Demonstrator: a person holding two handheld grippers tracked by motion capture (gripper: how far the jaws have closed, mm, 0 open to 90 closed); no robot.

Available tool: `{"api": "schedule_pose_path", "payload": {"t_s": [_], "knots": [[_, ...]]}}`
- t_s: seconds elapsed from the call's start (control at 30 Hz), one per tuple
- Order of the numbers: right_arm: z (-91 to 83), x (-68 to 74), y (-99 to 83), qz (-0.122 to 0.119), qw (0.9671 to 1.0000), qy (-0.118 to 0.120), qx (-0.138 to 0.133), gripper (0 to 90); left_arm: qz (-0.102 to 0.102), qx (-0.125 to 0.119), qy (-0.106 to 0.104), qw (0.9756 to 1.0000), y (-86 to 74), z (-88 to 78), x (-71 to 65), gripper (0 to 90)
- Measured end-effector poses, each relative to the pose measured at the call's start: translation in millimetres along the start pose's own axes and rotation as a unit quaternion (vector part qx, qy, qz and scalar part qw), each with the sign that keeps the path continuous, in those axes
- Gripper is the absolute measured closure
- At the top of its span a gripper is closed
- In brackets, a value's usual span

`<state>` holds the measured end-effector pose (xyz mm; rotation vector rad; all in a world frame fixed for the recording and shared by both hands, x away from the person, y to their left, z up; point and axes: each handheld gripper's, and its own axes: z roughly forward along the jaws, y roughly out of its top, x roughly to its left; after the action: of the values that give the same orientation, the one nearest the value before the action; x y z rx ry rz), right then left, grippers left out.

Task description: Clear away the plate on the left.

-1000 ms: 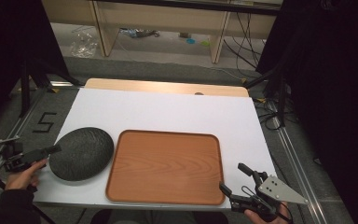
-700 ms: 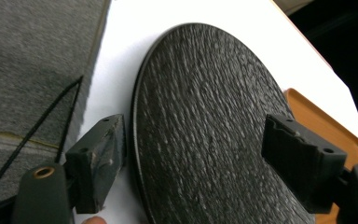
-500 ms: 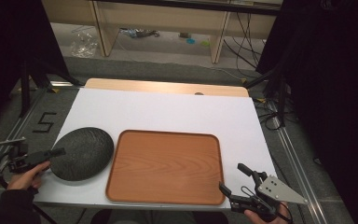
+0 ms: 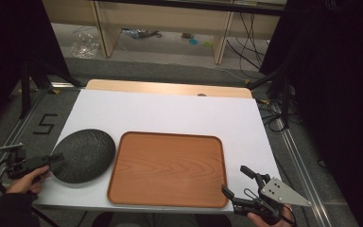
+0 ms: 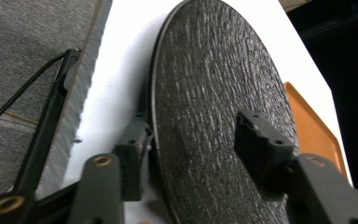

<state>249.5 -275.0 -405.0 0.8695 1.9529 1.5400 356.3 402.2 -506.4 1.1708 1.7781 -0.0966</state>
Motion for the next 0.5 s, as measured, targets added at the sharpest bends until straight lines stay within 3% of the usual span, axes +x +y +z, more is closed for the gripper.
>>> {"api": "schedule_pose_path", "payload": {"t_s": [0.17, 0.33, 0.5], "knots": [[-0.3, 0.1, 0.2, -0.001, 1.0, -0.002, 0.005, 16.0, -0.021, -0.013, 0.023, 0.9994, -2.4, -1.2, 4.3, 71.9], [-0.6, 0.0, 0.3, -0.001, 1.0, -0.003, 0.008, 15.9, -0.051, -0.018, 0.003, 0.9986, -3.6, -2.1, 9.3, 76.4], [-0.4, 0.1, 0.4, -0.001, 1.0, -0.003, 0.007, 16.0, -0.086, -0.023, -0.021, 0.9958, -5.6, -3.2, 16.1, 79.7]]}}
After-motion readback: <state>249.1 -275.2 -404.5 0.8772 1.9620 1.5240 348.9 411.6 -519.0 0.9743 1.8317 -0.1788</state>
